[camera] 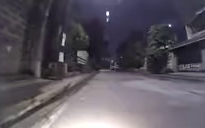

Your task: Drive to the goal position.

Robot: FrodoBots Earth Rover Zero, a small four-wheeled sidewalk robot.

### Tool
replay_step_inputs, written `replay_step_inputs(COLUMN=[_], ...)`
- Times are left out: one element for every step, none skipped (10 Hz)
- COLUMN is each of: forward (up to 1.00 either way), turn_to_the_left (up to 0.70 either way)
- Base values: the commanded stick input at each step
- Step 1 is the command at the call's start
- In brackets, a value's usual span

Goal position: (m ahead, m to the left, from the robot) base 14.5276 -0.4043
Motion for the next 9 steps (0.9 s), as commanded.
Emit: replay_step_inputs(forward=[0.5, 0.5, 0.5, 0.5, 0.5, 0.5, 0.5, 0.5, 0.5], turn_to_the_left=[0.0, 0.0, 0.0, 0.0, 0.0, 0.0, 0.0, 0.0, 0.0])
